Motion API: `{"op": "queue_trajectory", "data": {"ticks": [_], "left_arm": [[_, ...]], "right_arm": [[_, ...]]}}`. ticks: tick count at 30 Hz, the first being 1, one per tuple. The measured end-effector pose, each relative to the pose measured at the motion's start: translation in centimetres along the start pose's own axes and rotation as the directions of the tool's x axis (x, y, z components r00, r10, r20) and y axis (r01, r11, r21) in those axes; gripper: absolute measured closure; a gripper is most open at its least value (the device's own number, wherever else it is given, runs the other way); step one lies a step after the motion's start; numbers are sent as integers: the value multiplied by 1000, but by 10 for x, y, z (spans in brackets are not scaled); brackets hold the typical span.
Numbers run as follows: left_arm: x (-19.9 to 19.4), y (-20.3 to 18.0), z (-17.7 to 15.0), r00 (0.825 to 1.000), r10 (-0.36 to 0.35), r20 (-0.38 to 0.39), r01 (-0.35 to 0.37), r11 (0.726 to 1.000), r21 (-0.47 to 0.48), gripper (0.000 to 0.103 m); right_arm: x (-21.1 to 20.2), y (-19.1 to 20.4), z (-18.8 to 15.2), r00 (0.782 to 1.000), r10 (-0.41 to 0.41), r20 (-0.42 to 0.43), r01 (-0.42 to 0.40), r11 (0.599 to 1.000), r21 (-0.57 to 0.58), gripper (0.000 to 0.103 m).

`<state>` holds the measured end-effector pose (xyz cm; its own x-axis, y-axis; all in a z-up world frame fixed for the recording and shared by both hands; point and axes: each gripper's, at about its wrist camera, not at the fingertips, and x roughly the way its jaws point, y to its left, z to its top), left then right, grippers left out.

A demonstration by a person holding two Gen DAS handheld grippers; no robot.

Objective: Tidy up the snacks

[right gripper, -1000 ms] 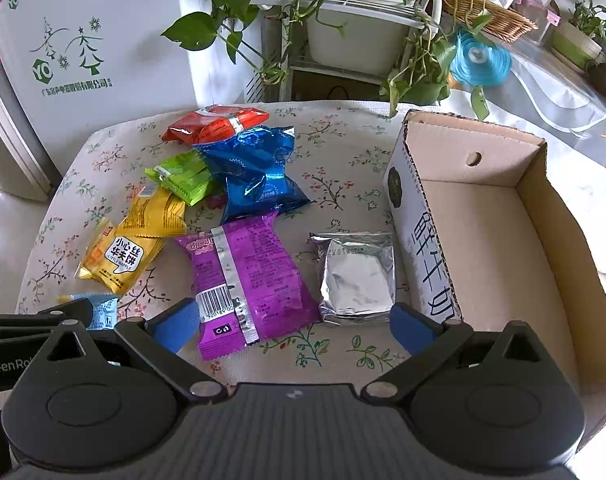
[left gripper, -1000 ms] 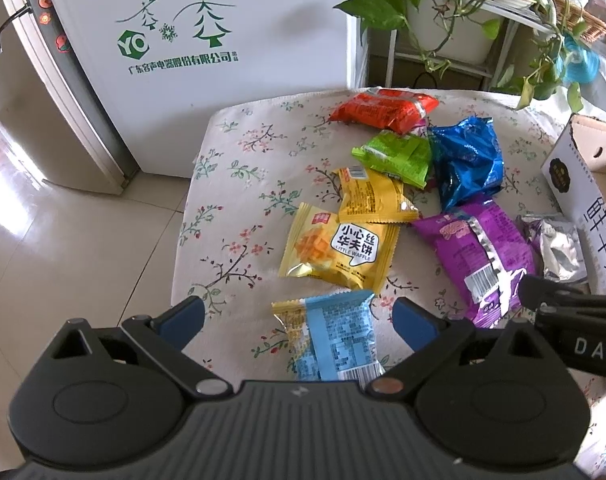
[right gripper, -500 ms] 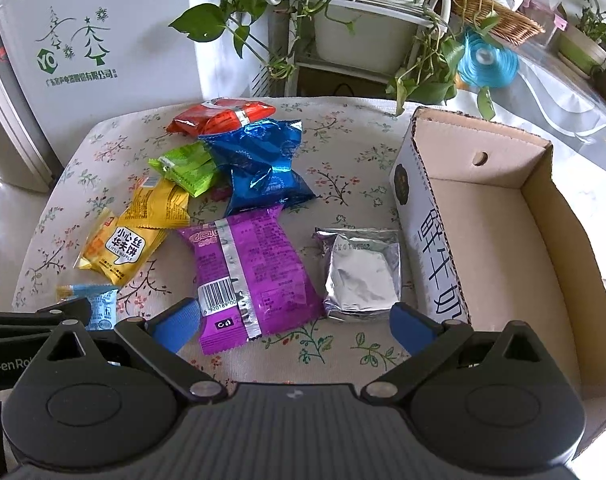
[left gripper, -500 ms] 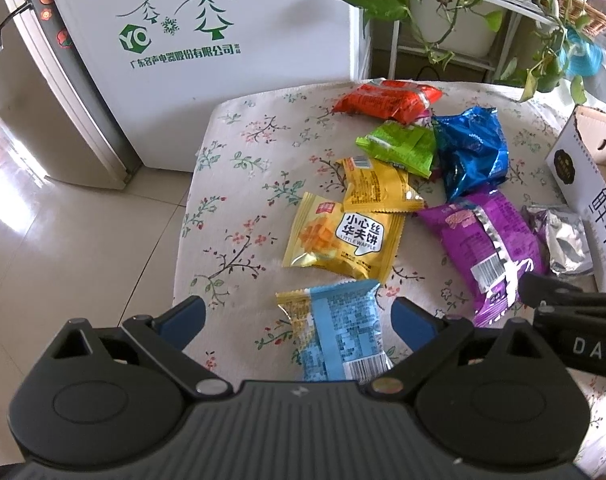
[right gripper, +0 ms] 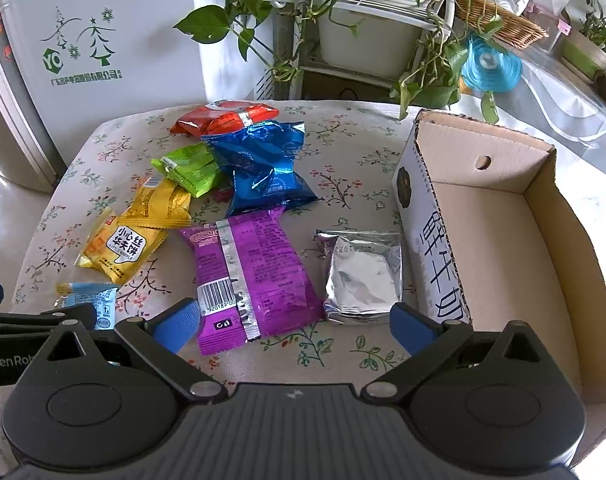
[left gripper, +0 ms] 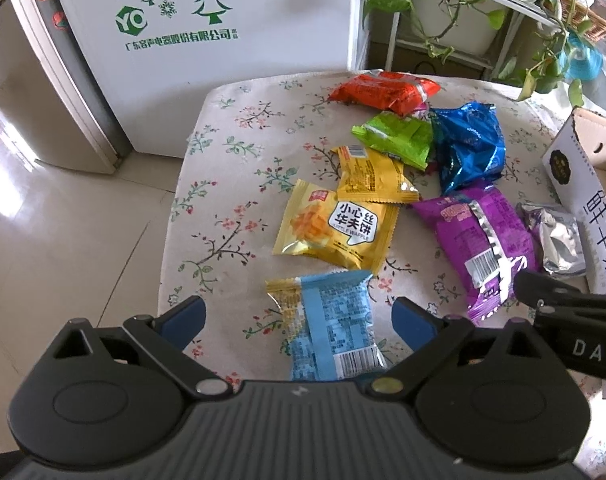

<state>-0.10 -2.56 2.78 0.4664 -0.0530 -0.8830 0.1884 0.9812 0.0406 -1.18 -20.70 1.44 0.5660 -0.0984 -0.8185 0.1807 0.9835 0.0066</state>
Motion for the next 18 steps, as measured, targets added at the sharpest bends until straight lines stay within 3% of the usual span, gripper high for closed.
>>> {"op": "queue_trajectory", "data": {"ticks": [3,9,14,18], "left_arm": [[-4,9,4,999,-43,22,44,999,-24,3],[-12,35,14,996,-33,82,41,995,-92,3],[0,45,11,997,-66,42,70,991,-111,3],[13,40,4,994,-109,-20,106,989,-104,3]], "right_arm": [[-2,-4,1,999,54,8,-53,999,-12,0],[-14,-18,1,977,204,65,-204,979,-6,0],[-13,-24,-7,926,377,5,-377,926,-10,0],[-16,-13,-20,900,435,-35,-436,894,-102,0]]}}
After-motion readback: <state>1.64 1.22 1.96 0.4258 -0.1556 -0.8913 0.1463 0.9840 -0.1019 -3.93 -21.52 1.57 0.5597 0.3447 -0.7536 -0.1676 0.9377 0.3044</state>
